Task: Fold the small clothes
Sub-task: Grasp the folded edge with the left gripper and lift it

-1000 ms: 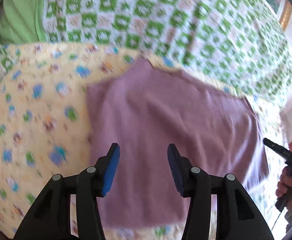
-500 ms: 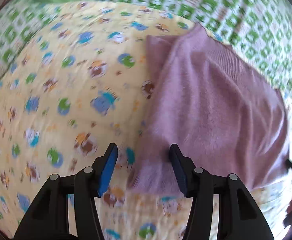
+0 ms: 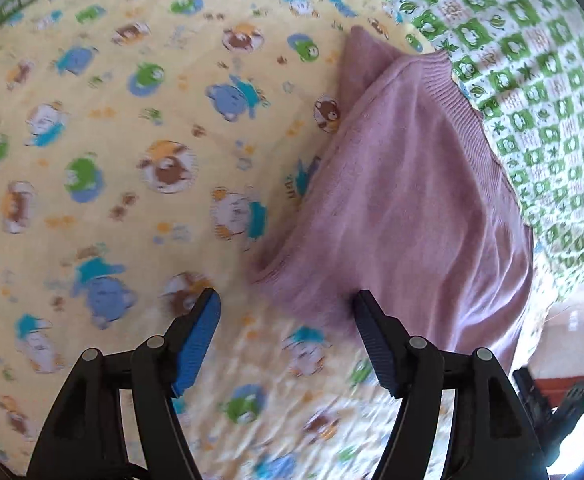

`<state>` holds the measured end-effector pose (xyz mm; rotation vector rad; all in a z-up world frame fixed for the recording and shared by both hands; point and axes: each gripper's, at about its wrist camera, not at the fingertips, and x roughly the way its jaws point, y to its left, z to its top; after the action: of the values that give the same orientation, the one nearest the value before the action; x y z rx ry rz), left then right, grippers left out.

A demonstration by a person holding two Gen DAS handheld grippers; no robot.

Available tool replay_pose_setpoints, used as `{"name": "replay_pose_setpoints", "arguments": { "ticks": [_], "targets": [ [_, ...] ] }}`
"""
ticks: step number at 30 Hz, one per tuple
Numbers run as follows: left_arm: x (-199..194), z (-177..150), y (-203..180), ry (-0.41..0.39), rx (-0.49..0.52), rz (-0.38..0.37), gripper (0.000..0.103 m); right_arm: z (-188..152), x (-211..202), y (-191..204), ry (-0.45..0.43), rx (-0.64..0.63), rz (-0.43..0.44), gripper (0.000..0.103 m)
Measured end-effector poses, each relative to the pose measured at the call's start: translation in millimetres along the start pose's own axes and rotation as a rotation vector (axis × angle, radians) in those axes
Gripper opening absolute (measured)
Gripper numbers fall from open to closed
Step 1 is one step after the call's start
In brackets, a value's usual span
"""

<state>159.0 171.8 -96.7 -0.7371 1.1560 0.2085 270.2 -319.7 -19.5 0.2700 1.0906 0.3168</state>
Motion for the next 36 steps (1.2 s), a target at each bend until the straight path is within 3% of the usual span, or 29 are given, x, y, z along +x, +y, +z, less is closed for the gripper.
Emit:
{"name": "replay_pose_setpoints", "arguments": {
  "ticks": [7, 9, 10, 11, 14, 17, 21, 24, 27, 30, 34, 36],
  "targets": [
    [16.5, 15.8, -16.1, -0.043, -0.036, 0.031, 0.074, -8.5, 9.8, 20.4, 0.047, -0.033, 0.047, 0.045],
    [21.7, 23.7, -26.0, -0.054, -0.004, 0.046, 0.062, -9.1, 14.0, 23.0, 0.062, -0.037, 0.054, 0.045],
    [22.3, 24.7, -29.4, -0.052, 0.011, 0.033, 0.042, -9.1, 15.9, 23.3, 0.069, -0.037, 0.058, 0.045],
    [21.8, 25.3, -32.9, -0.051, 0.023, 0.025, 0.03, -9.0, 17.7, 23.5, 0.076, -0.038, 0.061, 0.045],
    [13.5, 26.4, -51.9, -0.091, 0.088, 0.037, 0.016, -8.0, 22.1, 23.2, 0.087, -0.036, 0.062, 0.046],
    [0.1, 17.7, -79.9, -0.142, 0.18, 0.03, 0.015, -4.7, 24.2, 22.1, 0.091, -0.035, 0.059, 0.046],
    [-13.5, -6.1, -133.4, -0.17, 0.325, -0.058, 0.014, 6.2, 27.6, 19.8, 0.092, -0.028, 0.068, 0.046],
    [-7.4, -24.2, -178.3, -0.151, 0.449, -0.113, 0.013, 17.0, 31.5, 19.5, 0.092, -0.024, 0.077, 0.046],
    [10.4, -47.6, -206.4, -0.122, 0.566, -0.095, 0.013, 32.0, 39.1, 21.6, 0.103, -0.026, 0.095, 0.046],
    [33.6, -56.9, -217.2, -0.078, 0.592, -0.073, 0.013, 49.6, 49.8, 27.3, 0.123, -0.032, 0.12, 0.046],
    [39.9, -60.1, -208.3, -0.055, 0.572, -0.079, 0.013, 78.8, 63.4, 43.7, 0.137, -0.036, 0.224, 0.047],
    [40.9, -58.3, -206.6, -0.052, 0.563, -0.087, 0.013, 89.7, 70.4, 53.9, 0.148, -0.033, 0.303, 0.057]
  ]
}}
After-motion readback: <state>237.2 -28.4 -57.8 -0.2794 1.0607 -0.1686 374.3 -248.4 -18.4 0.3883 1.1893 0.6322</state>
